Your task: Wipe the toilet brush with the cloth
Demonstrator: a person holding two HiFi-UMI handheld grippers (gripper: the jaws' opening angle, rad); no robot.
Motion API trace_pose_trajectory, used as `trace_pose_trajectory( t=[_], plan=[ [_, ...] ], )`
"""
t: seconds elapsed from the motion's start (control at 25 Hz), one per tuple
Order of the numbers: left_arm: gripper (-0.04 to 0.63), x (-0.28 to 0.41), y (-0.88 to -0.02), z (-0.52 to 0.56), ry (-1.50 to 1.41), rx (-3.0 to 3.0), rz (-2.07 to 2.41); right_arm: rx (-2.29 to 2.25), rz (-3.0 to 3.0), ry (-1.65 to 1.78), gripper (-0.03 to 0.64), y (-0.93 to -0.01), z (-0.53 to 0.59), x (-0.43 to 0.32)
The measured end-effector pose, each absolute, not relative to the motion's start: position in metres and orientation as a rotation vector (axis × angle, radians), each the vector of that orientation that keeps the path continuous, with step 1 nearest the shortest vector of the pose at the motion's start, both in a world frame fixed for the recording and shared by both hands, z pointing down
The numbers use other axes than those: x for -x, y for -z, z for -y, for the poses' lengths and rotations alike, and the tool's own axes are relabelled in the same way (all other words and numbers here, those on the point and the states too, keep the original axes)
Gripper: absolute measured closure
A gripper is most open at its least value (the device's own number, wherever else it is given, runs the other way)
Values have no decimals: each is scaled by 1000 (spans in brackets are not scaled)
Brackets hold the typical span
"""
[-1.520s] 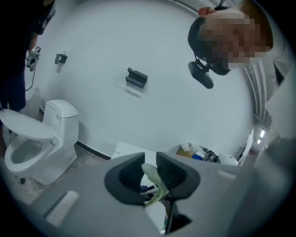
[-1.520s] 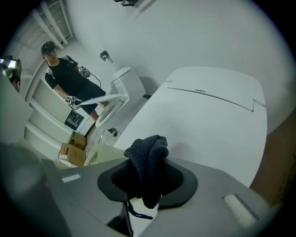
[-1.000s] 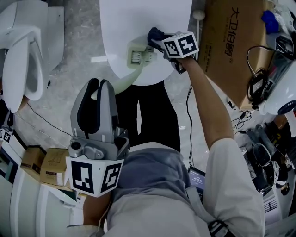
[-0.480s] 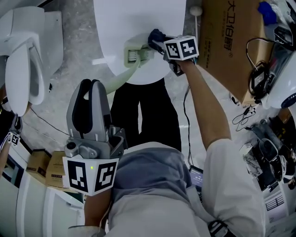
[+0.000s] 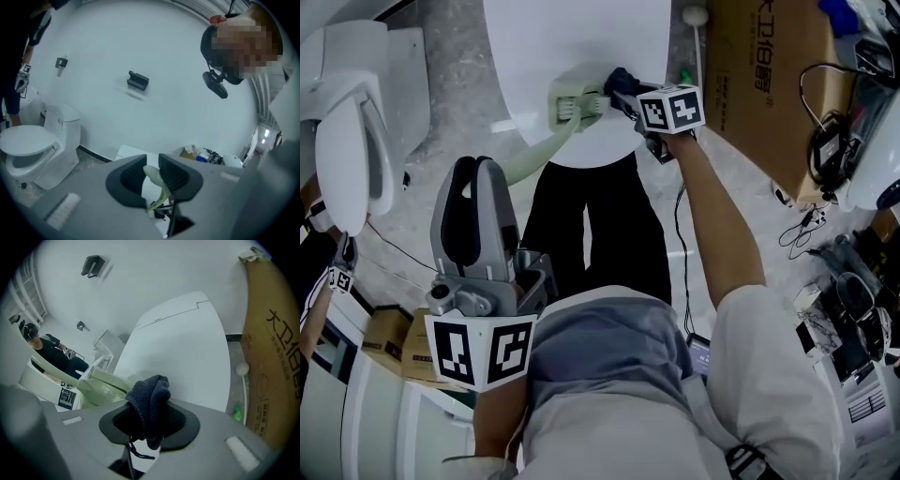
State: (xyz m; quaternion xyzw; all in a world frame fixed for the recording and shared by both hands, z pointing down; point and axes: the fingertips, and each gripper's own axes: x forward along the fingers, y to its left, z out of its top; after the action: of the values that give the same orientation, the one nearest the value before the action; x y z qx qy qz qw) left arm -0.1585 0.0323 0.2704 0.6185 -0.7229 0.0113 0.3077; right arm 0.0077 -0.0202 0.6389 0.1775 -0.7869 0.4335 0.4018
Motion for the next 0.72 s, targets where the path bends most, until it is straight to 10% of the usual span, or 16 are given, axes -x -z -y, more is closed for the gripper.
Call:
trace_pose_trajectory(
  t=[0.72],
  plan=[
    [595,156,-269,-31,-42,-1662,1907,-610,1968,-1212,512,-639,-27,-18]
  ],
)
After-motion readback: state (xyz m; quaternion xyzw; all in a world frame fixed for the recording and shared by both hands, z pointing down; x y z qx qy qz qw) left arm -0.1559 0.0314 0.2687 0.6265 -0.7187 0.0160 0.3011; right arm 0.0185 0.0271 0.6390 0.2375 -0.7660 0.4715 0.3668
